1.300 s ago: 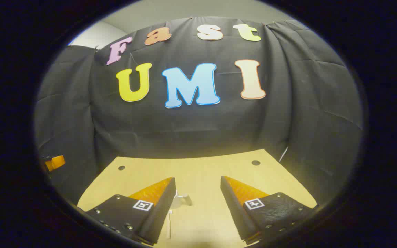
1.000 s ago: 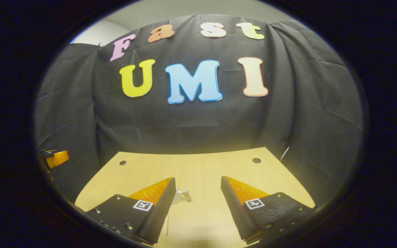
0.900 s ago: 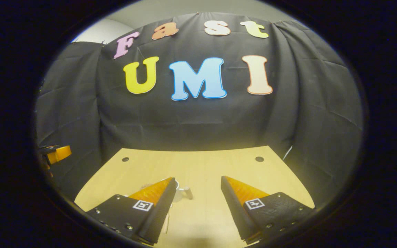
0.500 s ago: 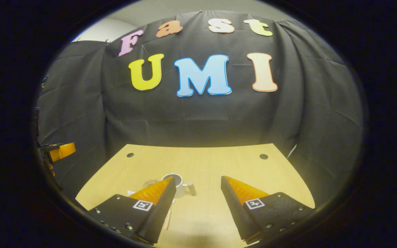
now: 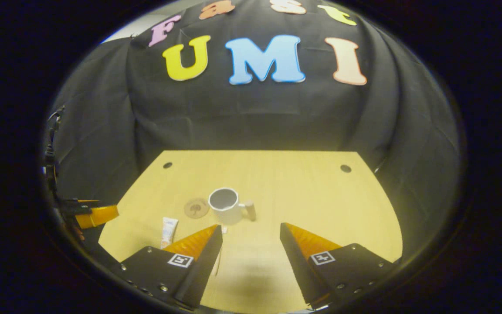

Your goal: Put the toothbrush and toothpaste on the desktop into the cup, then pick up the cup and place it on the coaster on the desktop.

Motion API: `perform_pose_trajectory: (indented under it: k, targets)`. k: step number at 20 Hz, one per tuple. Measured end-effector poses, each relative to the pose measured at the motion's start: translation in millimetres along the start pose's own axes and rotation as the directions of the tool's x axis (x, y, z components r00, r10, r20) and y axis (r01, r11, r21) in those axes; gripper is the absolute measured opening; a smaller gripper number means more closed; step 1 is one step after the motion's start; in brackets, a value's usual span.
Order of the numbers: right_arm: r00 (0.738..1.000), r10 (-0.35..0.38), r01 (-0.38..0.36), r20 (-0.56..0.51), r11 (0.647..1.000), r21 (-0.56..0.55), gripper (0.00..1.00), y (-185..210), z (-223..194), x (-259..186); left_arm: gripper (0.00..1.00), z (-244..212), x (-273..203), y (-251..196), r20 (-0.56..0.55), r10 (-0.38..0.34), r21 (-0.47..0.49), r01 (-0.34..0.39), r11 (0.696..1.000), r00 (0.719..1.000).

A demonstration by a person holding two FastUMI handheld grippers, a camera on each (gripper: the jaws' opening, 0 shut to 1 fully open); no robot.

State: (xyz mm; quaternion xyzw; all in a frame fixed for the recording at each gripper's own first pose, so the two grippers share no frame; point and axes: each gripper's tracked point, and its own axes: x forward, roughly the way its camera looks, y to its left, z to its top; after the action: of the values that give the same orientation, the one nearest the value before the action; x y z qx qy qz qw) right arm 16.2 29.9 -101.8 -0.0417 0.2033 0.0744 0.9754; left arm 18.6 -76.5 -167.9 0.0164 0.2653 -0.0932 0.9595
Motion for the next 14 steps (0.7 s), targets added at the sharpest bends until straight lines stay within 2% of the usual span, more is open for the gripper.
perform_pose_trajectory:
  k: [2,4,7,8,9,11,14]
  targets:
    - [0.991,0.037,-0.038,-0.13,0.999,-0.002,0.82,14.7,-22.0,21.4,0.96,-32.0,40.8,-3.5,-0.135,-0.004,-0.005,0.004,1.0,0.991]
    - [0.966,0.066,-0.067,-0.25,0.998,0.005,0.82,30.9,-49.1,47.7,0.96,-55.7,68.2,-2.6,-0.239,-0.016,-0.025,0.01,1.0,0.971]
    - [0.901,0.09,-0.085,-0.425,0.996,0.029,0.81,45.3,-89.0,80.7,0.96,-71.1,98.5,-4.8,-0.326,-0.008,-0.011,0.004,1.0,0.945]
    - [0.879,0.089,-0.078,-0.469,0.996,0.044,0.82,47.5,-99.2,90.7,0.99,-76.2,111.5,-6.8,-0.348,0.005,0.007,-0.003,1.0,0.937]
    - [0.859,0.078,-0.064,-0.506,0.997,0.045,0.82,47.2,-107.6,99.6,0.96,-79.6,122.5,-9.3,-0.369,0.014,0.025,-0.005,1.0,0.93]
    - [0.829,0.054,-0.031,-0.557,0.998,0.049,0.83,44.8,-118.5,115.0,0.96,-89.2,138.8,-8.0,-0.414,0.043,0.057,-0.021,0.998,0.909]
    - [0.802,0.037,0.006,-0.596,0.998,0.07,0.83,51.1,-130.0,135.1,0.96,-101.3,157.4,-7.2,-0.459,0.061,0.068,-0.033,0.997,0.886]
